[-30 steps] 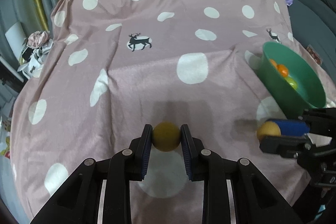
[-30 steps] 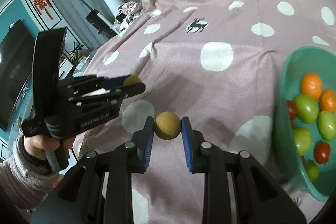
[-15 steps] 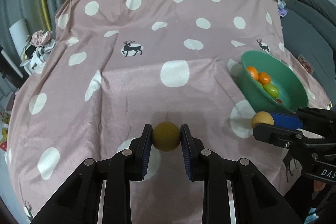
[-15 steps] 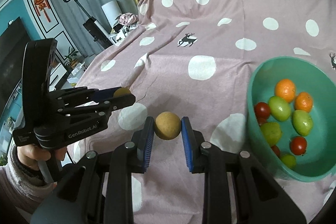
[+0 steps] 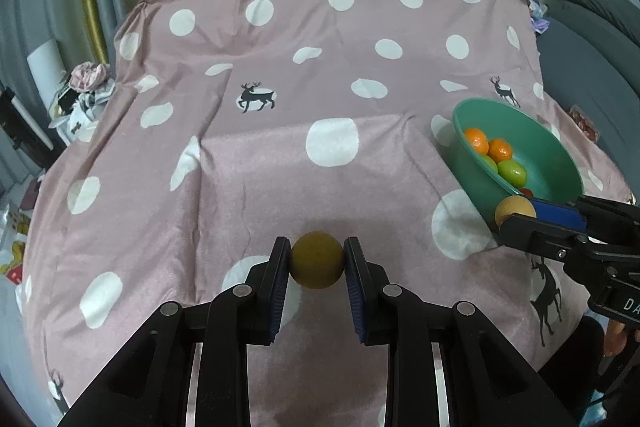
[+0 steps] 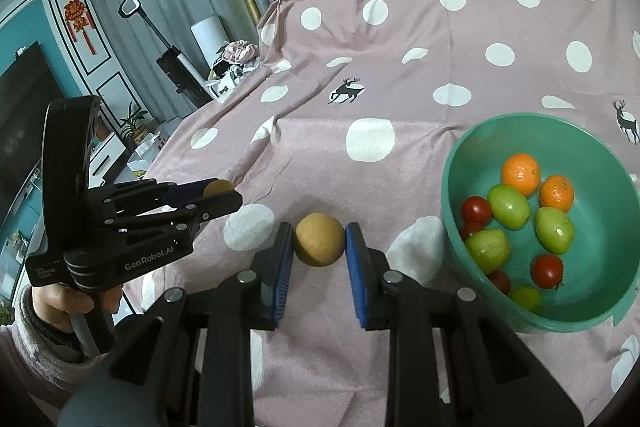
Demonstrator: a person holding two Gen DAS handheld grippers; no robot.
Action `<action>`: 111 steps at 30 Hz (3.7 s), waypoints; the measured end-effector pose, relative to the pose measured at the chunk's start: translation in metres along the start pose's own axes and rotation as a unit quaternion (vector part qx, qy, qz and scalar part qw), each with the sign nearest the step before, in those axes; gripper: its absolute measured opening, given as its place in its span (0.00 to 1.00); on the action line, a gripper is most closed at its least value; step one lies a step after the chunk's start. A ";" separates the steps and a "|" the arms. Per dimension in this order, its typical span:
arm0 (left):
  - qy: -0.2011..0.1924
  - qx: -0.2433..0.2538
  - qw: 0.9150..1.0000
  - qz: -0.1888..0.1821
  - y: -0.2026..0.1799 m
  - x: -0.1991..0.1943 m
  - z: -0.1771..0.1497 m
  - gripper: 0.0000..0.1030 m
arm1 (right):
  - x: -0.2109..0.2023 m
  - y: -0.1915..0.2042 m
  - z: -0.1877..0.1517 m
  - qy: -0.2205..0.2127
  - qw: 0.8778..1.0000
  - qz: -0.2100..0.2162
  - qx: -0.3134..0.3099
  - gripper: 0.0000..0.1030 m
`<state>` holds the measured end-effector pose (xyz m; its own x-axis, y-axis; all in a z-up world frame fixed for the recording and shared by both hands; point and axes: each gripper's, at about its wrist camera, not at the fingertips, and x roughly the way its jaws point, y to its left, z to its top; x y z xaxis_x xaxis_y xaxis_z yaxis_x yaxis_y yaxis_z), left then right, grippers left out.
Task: Organize fruits
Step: 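Carry both yellow fruits over the green bowl and lower them inside, then open the left tool to drop its yellow fruit while the right tool releases its own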
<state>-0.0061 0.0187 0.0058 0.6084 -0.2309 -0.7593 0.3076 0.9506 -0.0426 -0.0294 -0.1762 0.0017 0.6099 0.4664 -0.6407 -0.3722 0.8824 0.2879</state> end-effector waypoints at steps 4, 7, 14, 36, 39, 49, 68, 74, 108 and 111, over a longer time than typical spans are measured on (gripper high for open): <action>-0.003 0.004 1.000 0.003 -0.003 -0.002 0.002 0.27 | -0.006 -0.002 0.001 -0.009 1.000 0.000 0.001 0.26; -0.008 0.007 1.000 0.005 -0.006 -0.004 0.005 0.27 | -0.011 -0.003 0.002 -0.017 1.000 -0.002 0.001 0.26; -0.009 0.014 1.000 0.008 -0.013 -0.004 0.009 0.27 | -0.020 -0.012 0.001 -0.030 0.999 -0.004 0.011 0.26; -0.016 0.052 0.998 0.007 -0.054 0.001 0.032 0.27 | -0.047 -0.051 -0.005 -0.067 0.996 -0.024 0.054 0.26; -0.015 0.054 0.998 -0.001 -0.058 0.002 0.035 0.27 | -0.049 -0.056 -0.005 -0.070 0.995 -0.028 0.059 0.26; -0.014 0.065 0.997 -0.027 -0.077 0.008 0.046 0.26 | -0.053 -0.077 -0.014 -0.079 0.992 -0.039 0.088 0.26; -0.026 0.143 0.987 -0.075 -0.154 0.027 0.080 0.27 | -0.072 -0.111 -0.023 -0.102 0.985 -0.063 0.125 0.26; -0.016 0.150 0.986 -0.071 -0.164 0.039 0.084 0.27 | -0.074 -0.120 -0.025 -0.104 0.983 -0.069 0.131 0.26; 0.009 0.194 0.980 -0.049 -0.195 0.069 0.077 0.27 | -0.072 -0.133 -0.029 -0.108 0.983 -0.069 0.134 0.26; 0.012 0.197 0.979 -0.047 -0.197 0.072 0.076 0.27 | -0.072 -0.133 -0.029 -0.108 0.983 -0.069 0.135 0.26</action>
<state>0.0326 -0.2008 0.0091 0.5475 -0.3041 -0.7796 0.6231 0.7700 0.1372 -0.0442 -0.3286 -0.0117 0.7864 0.3184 -0.5293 -0.0950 0.9090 0.4057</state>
